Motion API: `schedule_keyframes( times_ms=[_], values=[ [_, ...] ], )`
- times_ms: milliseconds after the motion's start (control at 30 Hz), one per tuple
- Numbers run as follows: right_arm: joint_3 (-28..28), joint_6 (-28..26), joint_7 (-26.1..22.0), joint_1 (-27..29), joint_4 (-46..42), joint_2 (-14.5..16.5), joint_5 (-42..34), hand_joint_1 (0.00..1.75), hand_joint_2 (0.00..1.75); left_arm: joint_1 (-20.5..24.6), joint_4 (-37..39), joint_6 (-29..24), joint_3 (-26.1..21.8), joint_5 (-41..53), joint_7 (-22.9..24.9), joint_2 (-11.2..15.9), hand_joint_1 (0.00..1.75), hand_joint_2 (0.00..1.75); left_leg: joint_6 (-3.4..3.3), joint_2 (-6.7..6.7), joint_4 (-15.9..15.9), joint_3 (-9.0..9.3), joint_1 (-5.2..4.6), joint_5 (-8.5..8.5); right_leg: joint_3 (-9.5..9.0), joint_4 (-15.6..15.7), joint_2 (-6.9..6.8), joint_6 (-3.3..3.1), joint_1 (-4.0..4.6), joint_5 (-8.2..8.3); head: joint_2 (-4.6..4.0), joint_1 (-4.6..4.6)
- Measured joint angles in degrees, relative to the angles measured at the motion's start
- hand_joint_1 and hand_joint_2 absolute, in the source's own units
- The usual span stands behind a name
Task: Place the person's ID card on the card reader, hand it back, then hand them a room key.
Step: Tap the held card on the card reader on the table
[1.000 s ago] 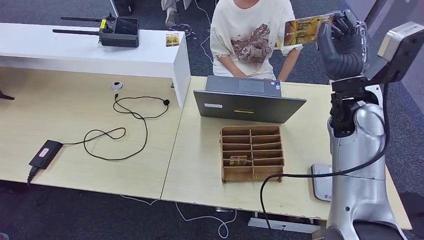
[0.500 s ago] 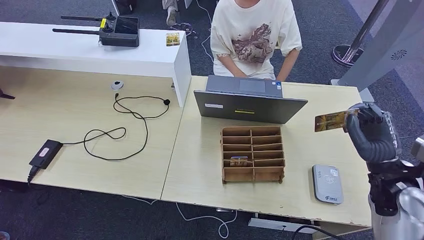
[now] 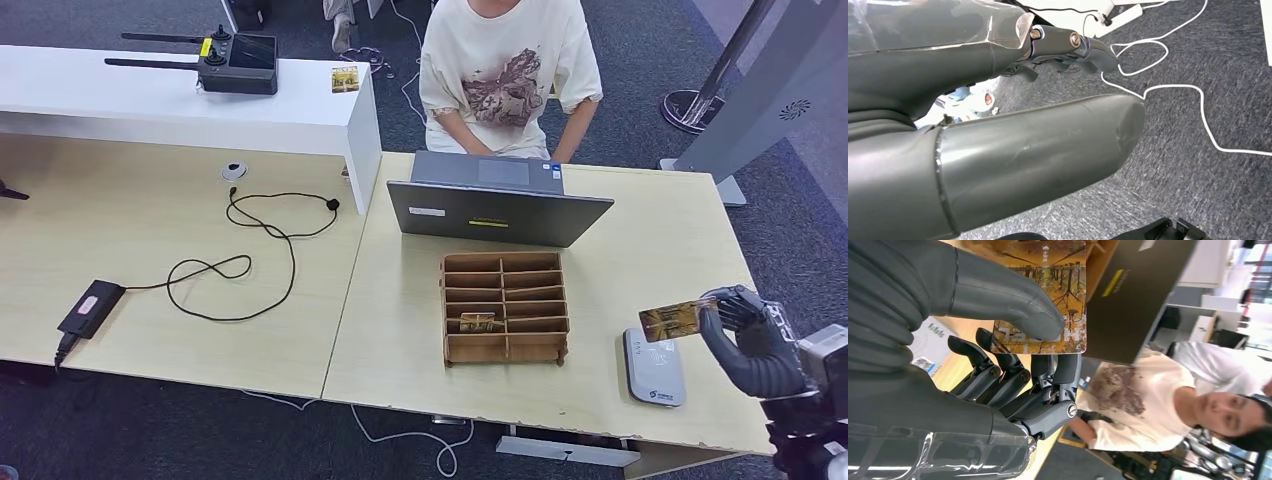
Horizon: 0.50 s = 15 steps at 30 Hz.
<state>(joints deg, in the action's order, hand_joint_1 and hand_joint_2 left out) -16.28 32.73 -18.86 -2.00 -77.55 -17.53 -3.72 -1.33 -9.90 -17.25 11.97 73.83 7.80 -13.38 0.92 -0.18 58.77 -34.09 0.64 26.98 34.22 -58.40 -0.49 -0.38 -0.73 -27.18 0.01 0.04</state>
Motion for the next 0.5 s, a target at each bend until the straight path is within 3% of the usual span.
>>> schedule_keyframes(
  times_ms=[500],
  values=[
    [0.74, -0.62, -0.01, -6.56, 14.04, -1.37, 3.87, 1.75, 1.75, 0.03, 0.0, -0.01, 0.92, 0.31, -0.2, 0.07, 0.0, 0.0, 0.0, -0.01, 0.0, -0.01, 0.0, 0.0, 0.0, -0.01, -0.01, 0.0, 0.0, 0.0, 0.0, 0.0]
  ],
)
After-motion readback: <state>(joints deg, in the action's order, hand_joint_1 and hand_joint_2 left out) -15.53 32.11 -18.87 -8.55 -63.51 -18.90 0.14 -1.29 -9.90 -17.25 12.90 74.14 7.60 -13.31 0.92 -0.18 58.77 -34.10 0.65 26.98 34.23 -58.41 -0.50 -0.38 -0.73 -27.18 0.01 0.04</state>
